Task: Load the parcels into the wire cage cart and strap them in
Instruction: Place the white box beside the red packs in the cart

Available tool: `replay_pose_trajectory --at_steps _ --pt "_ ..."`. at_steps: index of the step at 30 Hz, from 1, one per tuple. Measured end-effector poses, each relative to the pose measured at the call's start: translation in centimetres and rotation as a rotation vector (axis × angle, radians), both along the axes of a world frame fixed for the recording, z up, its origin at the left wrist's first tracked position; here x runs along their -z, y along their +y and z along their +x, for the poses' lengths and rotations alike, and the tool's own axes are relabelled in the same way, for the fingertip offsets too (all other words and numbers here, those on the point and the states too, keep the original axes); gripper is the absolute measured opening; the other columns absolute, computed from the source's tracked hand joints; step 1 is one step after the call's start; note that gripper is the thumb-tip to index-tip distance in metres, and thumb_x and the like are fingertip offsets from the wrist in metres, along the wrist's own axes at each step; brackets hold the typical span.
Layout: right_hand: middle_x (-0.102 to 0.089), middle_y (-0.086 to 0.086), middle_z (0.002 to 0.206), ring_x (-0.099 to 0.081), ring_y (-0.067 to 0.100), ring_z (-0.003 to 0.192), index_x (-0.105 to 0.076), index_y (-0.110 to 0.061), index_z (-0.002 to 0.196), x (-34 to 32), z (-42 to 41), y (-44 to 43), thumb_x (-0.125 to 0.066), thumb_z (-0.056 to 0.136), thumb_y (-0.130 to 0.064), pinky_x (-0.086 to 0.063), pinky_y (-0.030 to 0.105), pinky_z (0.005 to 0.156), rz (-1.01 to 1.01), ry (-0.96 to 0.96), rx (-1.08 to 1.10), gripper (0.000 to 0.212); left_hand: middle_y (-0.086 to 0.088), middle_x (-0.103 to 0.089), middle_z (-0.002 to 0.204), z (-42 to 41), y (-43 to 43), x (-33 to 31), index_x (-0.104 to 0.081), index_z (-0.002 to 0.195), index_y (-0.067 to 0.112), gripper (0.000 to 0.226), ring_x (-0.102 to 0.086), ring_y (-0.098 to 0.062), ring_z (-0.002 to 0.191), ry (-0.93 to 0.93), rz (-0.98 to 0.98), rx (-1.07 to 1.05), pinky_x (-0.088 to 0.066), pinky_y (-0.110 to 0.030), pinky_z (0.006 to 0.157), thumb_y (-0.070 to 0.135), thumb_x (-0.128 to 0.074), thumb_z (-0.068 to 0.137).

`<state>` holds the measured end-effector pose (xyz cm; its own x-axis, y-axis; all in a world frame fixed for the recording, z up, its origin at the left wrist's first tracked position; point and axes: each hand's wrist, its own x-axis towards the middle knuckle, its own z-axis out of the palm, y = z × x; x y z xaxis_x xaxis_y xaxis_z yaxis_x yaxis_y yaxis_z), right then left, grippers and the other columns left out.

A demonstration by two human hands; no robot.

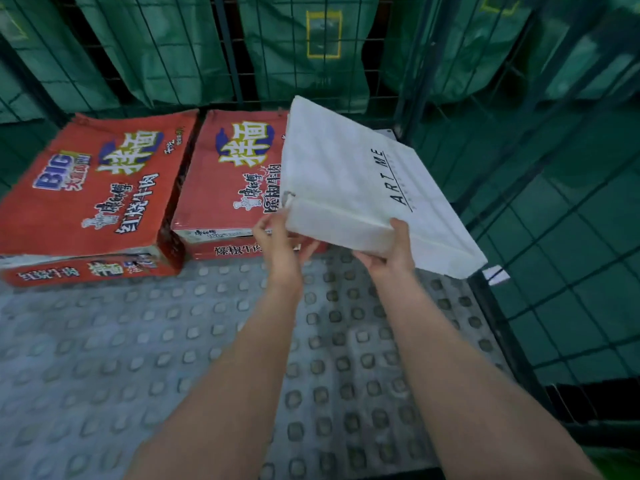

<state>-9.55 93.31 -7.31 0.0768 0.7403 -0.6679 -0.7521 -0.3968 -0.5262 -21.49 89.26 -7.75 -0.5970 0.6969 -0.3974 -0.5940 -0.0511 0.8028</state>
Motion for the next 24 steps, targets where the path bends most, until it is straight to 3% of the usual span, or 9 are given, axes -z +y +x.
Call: replay_pose_trajectory --at_steps 2,5,8,11,13,16,18,21,24 --pt "-0.051 0.012 0.096 -0.056 0.027 0.084 -0.045 -0.004 0.109 1.9 0.4 1.3 -0.072 0.078 -0.020 -0.055 0.046 0.065 0.014 -0.015 -0.020 0.044 -0.010 -0.056 0.084 -0.1 0.8 3.0 -0.050 0.104 0.010 0.013 -0.058 -0.023 0.074 0.036 -0.048 -0.007 -0.051 -0.030 0.063 0.010 -0.040 0.096" --pt "-0.050 0.011 0.100 -0.056 0.026 0.083 -0.044 -0.007 0.115 4.6 1.8 2.8 -0.073 0.075 -0.025 -0.057 0.045 0.071 0.034 -0.077 -0.051 0.052 -0.023 -0.064 0.100 -0.2 2.3 7.0 -0.061 0.104 0.002 0.023 -0.060 -0.036 0.093 0.729 -0.338 0.159 -0.045 -0.037 0.073 -0.002 -0.043 0.090" --pt "-0.049 0.010 0.098 -0.055 0.025 0.081 -0.042 -0.008 0.117 7.2 3.6 4.1 -0.073 0.076 -0.026 -0.056 0.042 0.067 0.078 -0.106 -0.018 0.054 -0.026 -0.062 0.104 -0.1 4.8 9.6 -0.060 0.108 -0.004 0.023 -0.058 -0.039 0.098 1.196 -0.330 0.385 -0.046 -0.043 0.080 0.006 -0.050 0.089" --pt "-0.049 0.013 0.104 -0.057 0.029 0.090 -0.041 -0.008 0.113 9.2 4.9 5.4 -0.072 0.077 -0.026 -0.057 0.045 0.071 0.087 -0.081 0.015 0.051 -0.013 -0.051 0.128 -0.4 8.2 11.7 -0.046 0.135 0.011 0.048 -0.042 -0.034 0.117 1.682 -0.446 0.574 -0.034 -0.037 0.095 0.015 -0.054 0.088" --pt "-0.051 0.013 0.108 -0.058 0.031 0.096 -0.043 -0.009 0.112 10.4 5.1 6.0 -0.071 0.076 -0.028 -0.057 0.045 0.071 0.091 -0.055 -0.003 0.050 -0.007 -0.041 0.140 -0.1 9.6 12.4 -0.031 0.145 0.015 0.057 -0.034 -0.029 0.125 1.900 -0.546 0.631 -0.028 -0.036 0.099 0.019 -0.051 0.092" --pt "-0.051 0.012 0.099 -0.057 0.031 0.095 -0.043 -0.008 0.113 11.8 5.2 6.7 -0.069 0.077 -0.030 -0.056 0.045 0.071 0.083 -0.052 -0.004 0.049 -0.008 -0.021 0.155 -0.3 10.8 12.8 -0.012 0.152 0.016 0.063 -0.013 -0.032 0.142 2.089 -0.676 0.711 -0.016 -0.045 0.112 0.025 -0.043 0.097" --pt "-0.048 0.011 0.097 -0.055 0.031 0.094 -0.041 -0.008 0.113 12.7 5.5 7.1 -0.068 0.079 -0.030 -0.055 0.045 0.072 0.086 -0.056 -0.001 0.049 -0.004 -0.007 0.160 -1.1 11.4 12.9 -0.004 0.152 0.018 0.065 0.002 -0.036 0.145 2.090 -0.728 0.776 -0.005 -0.055 0.113 0.024 -0.041 0.098" --pt "-0.047 0.012 0.107 -0.053 0.031 0.095 -0.041 -0.008 0.114 13.7 5.7 7.8 -0.066 0.081 -0.031 -0.053 0.046 0.071 0.078 -0.061 -0.023 0.047 -0.002 -0.008 0.159 -2.1 11.9 13.2 -0.013 0.152 0.020 0.061 -0.007 -0.039 0.144 1.975 -0.660 0.747 -0.011 -0.058 0.113 0.018 -0.042 0.098" --pt "-0.048 0.012 0.110 -0.054 0.031 0.094 -0.041 -0.009 0.116 14.4 5.4 8.3 -0.067 0.079 -0.032 -0.055 0.047 0.070 0.067 -0.076 -0.011 0.051 -0.012 -0.013 0.156 -2.9 12.3 13.3 -0.024 0.149 0.022 0.054 -0.024 -0.043 0.137 2.020 -0.669 0.709 -0.026 -0.059 0.107 0.010 -0.039 0.099"
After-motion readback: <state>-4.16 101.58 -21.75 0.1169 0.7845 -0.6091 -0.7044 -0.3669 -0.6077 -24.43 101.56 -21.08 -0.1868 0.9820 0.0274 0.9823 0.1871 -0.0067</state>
